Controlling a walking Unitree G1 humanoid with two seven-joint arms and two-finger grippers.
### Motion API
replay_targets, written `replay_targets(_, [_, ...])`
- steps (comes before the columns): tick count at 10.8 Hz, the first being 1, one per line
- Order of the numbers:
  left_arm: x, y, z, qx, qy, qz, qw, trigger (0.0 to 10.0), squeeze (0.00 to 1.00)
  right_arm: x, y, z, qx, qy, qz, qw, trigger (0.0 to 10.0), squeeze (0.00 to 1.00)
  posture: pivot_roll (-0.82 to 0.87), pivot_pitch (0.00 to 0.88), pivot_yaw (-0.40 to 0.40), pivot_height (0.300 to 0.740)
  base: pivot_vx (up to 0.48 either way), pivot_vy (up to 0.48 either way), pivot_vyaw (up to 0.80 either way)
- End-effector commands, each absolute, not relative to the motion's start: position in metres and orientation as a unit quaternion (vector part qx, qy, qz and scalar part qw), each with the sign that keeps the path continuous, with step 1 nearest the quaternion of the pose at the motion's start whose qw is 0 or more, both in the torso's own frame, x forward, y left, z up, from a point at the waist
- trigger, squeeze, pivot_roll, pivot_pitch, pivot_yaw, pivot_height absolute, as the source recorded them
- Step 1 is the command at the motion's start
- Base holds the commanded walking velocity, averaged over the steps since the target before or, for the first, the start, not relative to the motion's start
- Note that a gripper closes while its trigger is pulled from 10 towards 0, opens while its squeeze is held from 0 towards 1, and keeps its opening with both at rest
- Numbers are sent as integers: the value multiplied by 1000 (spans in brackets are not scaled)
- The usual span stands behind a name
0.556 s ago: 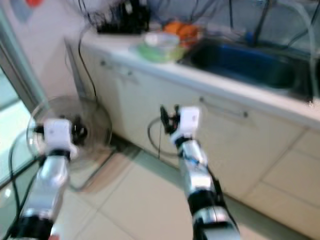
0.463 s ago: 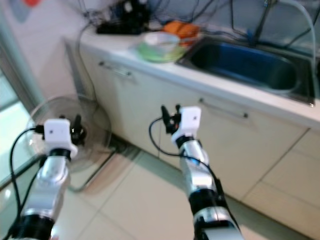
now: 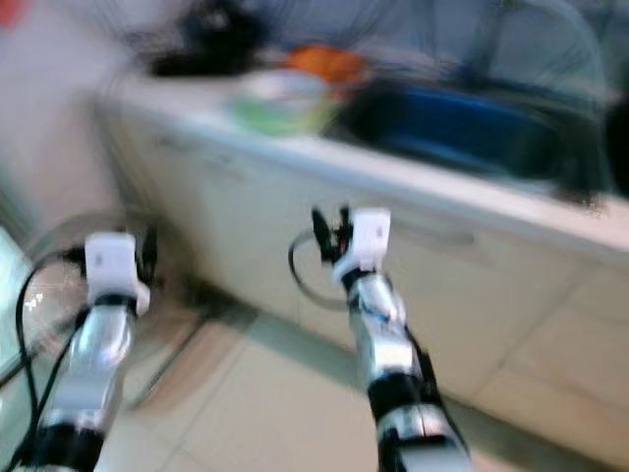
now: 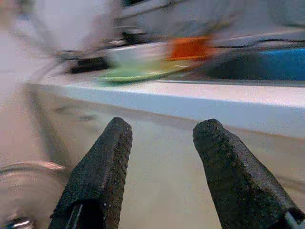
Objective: Kitchen organization
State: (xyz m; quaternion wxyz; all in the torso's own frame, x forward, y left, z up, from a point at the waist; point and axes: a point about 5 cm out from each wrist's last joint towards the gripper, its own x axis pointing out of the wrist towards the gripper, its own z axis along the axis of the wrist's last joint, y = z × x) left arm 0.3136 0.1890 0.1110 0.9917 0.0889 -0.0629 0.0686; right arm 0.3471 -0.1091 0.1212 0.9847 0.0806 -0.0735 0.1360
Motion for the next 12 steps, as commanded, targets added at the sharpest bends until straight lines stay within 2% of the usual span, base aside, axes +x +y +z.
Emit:
replay_targets(1, [315,182,113,87,-67,58,992,10000,0,349,-117,123,82,-75,125,986,10000,0,145,29,21,740,368,0,-800])
replay_targets(2, [315,182,113,88,-67,58,992,10000,0,349,-117,124,84,-76,123,986,10000,0,145,31,21,740,364,0,-712])
replay_targets(9, [316,181,119,92,-80,54,991,10000,0,348,-116,128,87,-90,123,985,10000,0,146,34,21,740,363,0,0])
replay_targets(12, [318,183,138,97,-113,61,987,10000,0,351,-112,151,88,-133,133,978,10000,0,144,35,20,740,364,0,0])
